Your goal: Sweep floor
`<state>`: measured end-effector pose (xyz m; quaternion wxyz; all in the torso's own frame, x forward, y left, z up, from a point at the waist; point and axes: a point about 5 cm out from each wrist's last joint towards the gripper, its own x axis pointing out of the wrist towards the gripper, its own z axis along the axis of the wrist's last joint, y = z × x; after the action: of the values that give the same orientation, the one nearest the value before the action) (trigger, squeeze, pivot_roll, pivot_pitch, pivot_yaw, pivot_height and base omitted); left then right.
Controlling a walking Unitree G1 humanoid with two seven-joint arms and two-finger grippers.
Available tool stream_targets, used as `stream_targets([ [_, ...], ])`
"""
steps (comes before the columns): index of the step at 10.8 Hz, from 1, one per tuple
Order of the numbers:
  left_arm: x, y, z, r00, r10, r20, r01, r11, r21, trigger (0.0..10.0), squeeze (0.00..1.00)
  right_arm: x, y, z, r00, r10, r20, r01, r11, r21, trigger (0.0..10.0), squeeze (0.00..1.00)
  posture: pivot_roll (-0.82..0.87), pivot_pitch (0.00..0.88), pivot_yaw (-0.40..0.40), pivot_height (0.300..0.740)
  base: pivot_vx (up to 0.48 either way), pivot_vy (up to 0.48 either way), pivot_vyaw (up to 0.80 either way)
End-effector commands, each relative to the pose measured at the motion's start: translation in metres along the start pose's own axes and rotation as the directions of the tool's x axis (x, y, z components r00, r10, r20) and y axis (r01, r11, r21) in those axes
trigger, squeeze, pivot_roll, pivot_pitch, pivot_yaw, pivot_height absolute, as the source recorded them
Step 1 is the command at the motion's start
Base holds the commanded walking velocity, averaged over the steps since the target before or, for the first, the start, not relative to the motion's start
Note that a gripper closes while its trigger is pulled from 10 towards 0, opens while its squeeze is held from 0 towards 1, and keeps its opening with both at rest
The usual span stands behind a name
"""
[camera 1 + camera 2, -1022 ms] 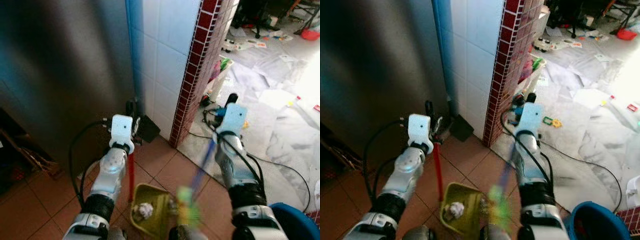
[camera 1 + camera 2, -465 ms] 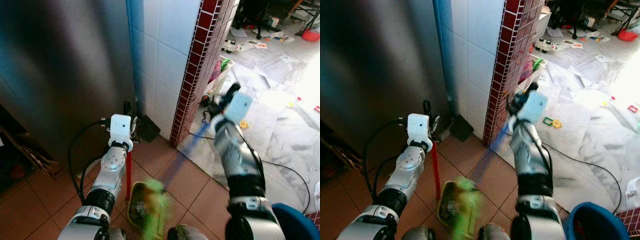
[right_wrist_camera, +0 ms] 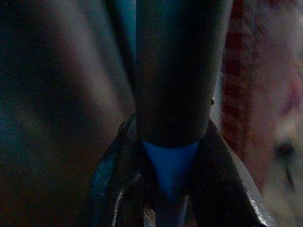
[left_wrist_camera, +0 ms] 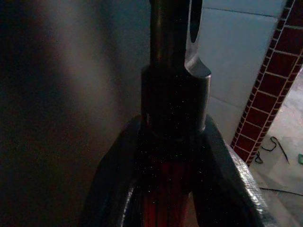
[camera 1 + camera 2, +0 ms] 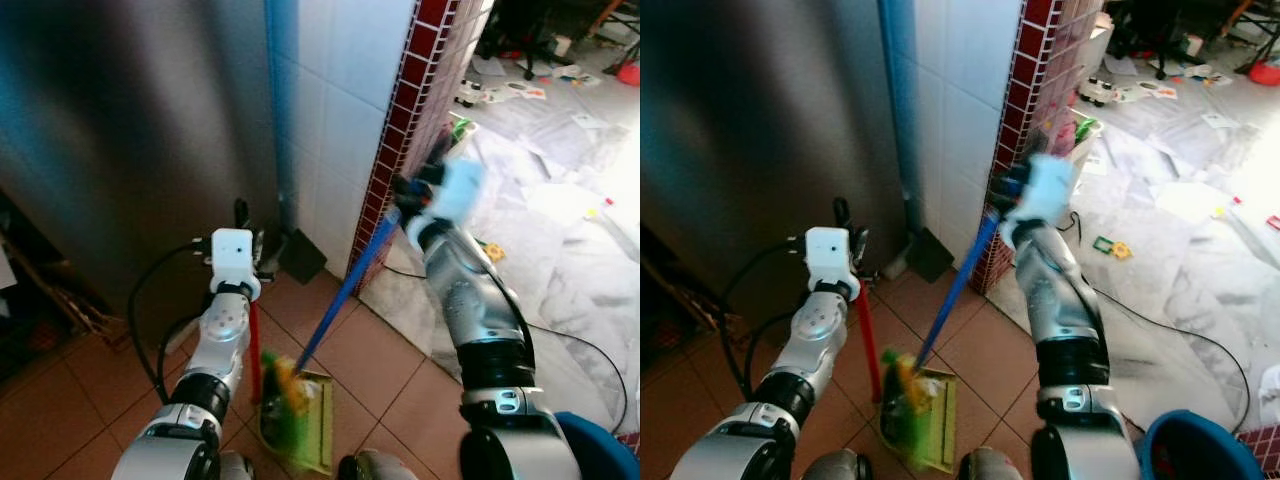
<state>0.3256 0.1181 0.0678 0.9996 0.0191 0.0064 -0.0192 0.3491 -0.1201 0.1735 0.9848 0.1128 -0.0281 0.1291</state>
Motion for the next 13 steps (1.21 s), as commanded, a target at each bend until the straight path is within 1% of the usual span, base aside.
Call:
stream_targets([
  [1, 0.004, -0.003, 0.006, 1.000, -0.003, 0.029, 0.003, 1.000, 0.003, 10.0, 0.00, 0.001, 0.004, 0.031, 0.986, 0.057, 0.156, -0.045, 0.996, -0.078, 10.0, 0.00, -0.09, 0.022, -0.051, 0.740, 0.000, 0.000, 0.00],
  [2, 0.005, -0.005, 0.008, 0.999, -0.010, 0.041, 0.010, 1.000, 0.004, 10.0, 0.00, 0.001, 0.002, 0.038, 0.974, 0.092, 0.206, -0.042, 0.971, -0.235, 10.0, 0.00, -0.09, 0.019, -0.054, 0.740, 0.000, 0.000, 0.00],
  [3, 0.005, -0.005, 0.012, 0.998, -0.018, 0.065, 0.018, 1.000, 0.002, 10.0, 0.00, 0.001, -0.006, 0.037, 0.973, 0.076, 0.216, -0.005, 0.951, -0.310, 10.0, 0.00, -0.09, 0.016, -0.054, 0.740, 0.000, 0.000, 0.00],
  [4, 0.004, 0.000, 0.019, 0.994, -0.023, 0.107, 0.023, 1.000, 0.003, 10.0, 0.00, -0.004, -0.026, 0.027, 0.982, 0.012, 0.186, 0.052, 0.939, -0.339, 10.0, 0.00, -0.08, 0.016, -0.052, 0.740, 0.000, 0.000, 0.00],
  [5, 0.002, 0.005, 0.022, 0.992, -0.021, 0.127, 0.021, 1.000, -0.003, 10.0, 0.00, -0.007, -0.036, 0.022, 0.984, -0.018, 0.178, 0.077, 0.940, -0.333, 10.0, 0.00, -0.08, 0.016, -0.052, 0.740, 0.000, 0.000, 0.00],
  [6, -0.003, 0.013, 0.027, 0.987, -0.023, 0.161, 0.023, 1.000, 0.001, 10.0, 0.00, -0.012, -0.045, 0.017, 0.984, -0.044, 0.171, 0.098, 0.943, -0.319, 10.0, 0.00, -0.07, 0.009, -0.045, 0.740, 0.000, 0.000, 0.00],
  [7, -0.009, 0.021, 0.031, 0.982, -0.023, 0.187, 0.022, 1.000, 0.006, 10.0, 0.00, -0.019, -0.048, 0.012, 0.985, -0.059, 0.162, 0.106, 0.946, -0.305, 10.0, 0.00, -0.06, 0.004, -0.041, 0.740, 0.000, 0.000, 0.00],
  [8, -0.021, 0.032, 0.039, 0.976, -0.018, 0.219, 0.016, 1.000, 0.010, 10.0, 0.00, -0.033, -0.052, 0.000, 0.986, -0.074, 0.152, 0.118, 0.944, -0.307, 10.0, 0.00, -0.06, 0.001, -0.037, 0.740, 0.000, 0.000, 0.00],
  [9, -0.030, 0.037, 0.042, 0.973, -0.018, 0.229, 0.015, 1.000, 0.013, 10.0, 0.00, -0.042, -0.055, -0.006, 0.985, -0.092, 0.143, 0.132, 0.944, -0.303, 10.0, 0.00, -0.05, 0.000, -0.038, 0.740, 0.000, 0.000, 0.00],
  [10, -0.040, 0.040, 0.046, 0.973, -0.018, 0.230, 0.015, 1.000, 0.015, 10.0, 0.00, -0.049, -0.057, -0.010, 0.985, -0.105, 0.135, 0.141, 0.943, -0.301, 10.0, 0.00, -0.05, 0.001, -0.038, 0.740, 0.000, 0.000, 0.00],
  [11, -0.054, 0.046, 0.051, 0.973, -0.015, 0.230, 0.011, 1.000, 0.018, 10.0, 0.00, -0.062, -0.059, -0.014, 0.985, -0.119, 0.122, 0.152, 0.941, -0.304, 10.0, 0.00, -0.05, 0.003, -0.037, 0.740, 0.000, 0.000, 0.00],
  [12, -0.062, 0.051, 0.051, 0.978, 0.001, 0.210, -0.008, 0.999, 0.035, 10.0, 0.00, -0.068, -0.060, -0.016, 0.985, -0.129, 0.115, 0.159, 0.940, -0.302, 10.0, 0.00, -0.04, 0.008, -0.039, 0.740, 0.000, 0.000, 0.00],
  [13, -0.064, 0.055, 0.049, 0.982, 0.010, 0.188, -0.022, 0.998, 0.061, 10.0, 0.00, -0.067, -0.058, -0.018, 0.985, -0.138, 0.108, 0.165, 0.939, -0.303, 10.0, 0.00, -0.04, 0.029, -0.036, 0.740, 0.000, 0.000, 0.00],
])
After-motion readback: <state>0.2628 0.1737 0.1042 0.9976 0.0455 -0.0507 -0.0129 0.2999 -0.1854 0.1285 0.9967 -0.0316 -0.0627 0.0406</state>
